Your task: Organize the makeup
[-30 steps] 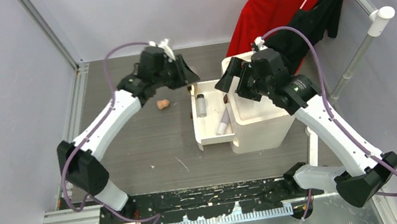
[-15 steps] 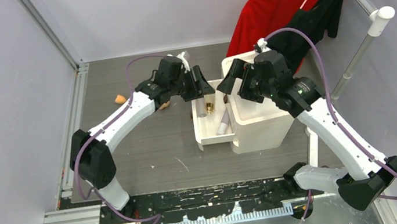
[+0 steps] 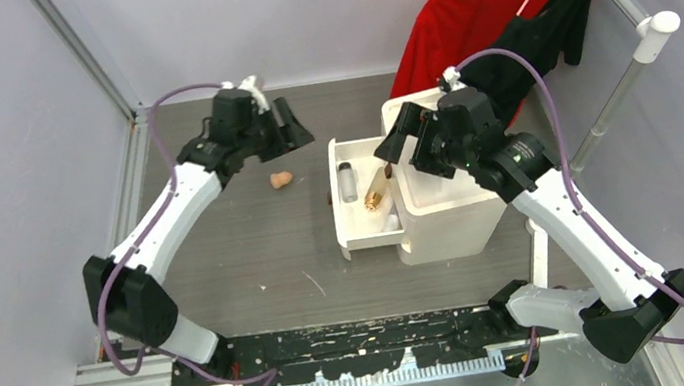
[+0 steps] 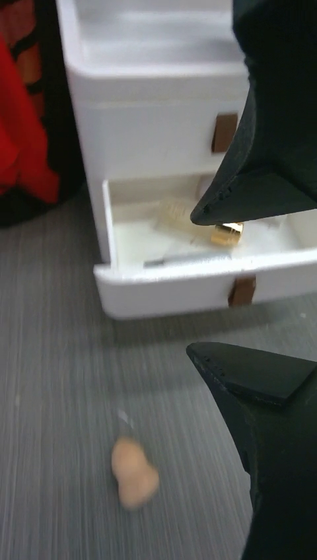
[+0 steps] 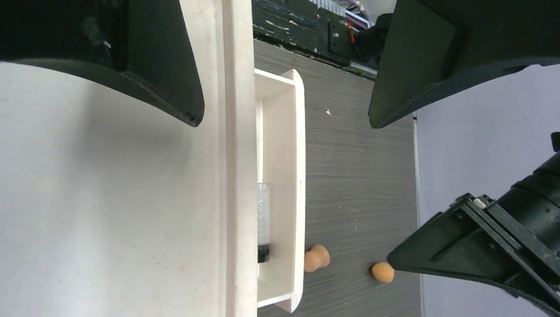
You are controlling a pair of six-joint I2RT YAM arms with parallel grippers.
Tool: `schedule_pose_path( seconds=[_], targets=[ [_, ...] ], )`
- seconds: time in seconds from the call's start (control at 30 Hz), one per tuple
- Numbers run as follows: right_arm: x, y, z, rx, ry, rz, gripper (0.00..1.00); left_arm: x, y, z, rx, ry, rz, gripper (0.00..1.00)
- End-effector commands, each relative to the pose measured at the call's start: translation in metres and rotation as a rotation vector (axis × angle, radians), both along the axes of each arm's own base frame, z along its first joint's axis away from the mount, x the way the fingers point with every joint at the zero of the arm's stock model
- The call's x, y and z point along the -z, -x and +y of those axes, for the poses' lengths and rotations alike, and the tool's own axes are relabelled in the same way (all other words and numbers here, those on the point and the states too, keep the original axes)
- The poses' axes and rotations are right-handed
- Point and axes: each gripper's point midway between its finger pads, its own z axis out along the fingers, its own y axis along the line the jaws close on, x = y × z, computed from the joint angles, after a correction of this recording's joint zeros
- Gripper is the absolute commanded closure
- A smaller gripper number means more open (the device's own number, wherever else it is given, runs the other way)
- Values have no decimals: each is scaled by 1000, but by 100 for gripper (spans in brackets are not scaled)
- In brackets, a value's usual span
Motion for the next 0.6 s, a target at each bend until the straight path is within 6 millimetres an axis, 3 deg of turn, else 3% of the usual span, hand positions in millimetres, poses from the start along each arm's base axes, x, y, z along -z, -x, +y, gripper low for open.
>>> schedule_pose_path(
  seconds=[0.0, 0.1, 0.2, 0.4, 0.57],
  targets=[
    [-11, -6, 1, 2, -9, -46, 0, 13, -1, 52, -67, -135, -50, 34],
    [-9, -6, 1, 1, -7, -44, 0, 38, -1, 70, -74, -253, -54, 32],
    [-9, -7, 1, 5, -7, -44, 0, 64, 2, 72, -35, -307, -10, 32],
    [-6, -8, -1, 12, 11, -39, 0, 106, 9, 39, 86, -219, 97, 31],
    [-3, -8, 0, 13, 4, -26, 0, 120, 20, 1, 177, -193, 122, 31]
  ],
)
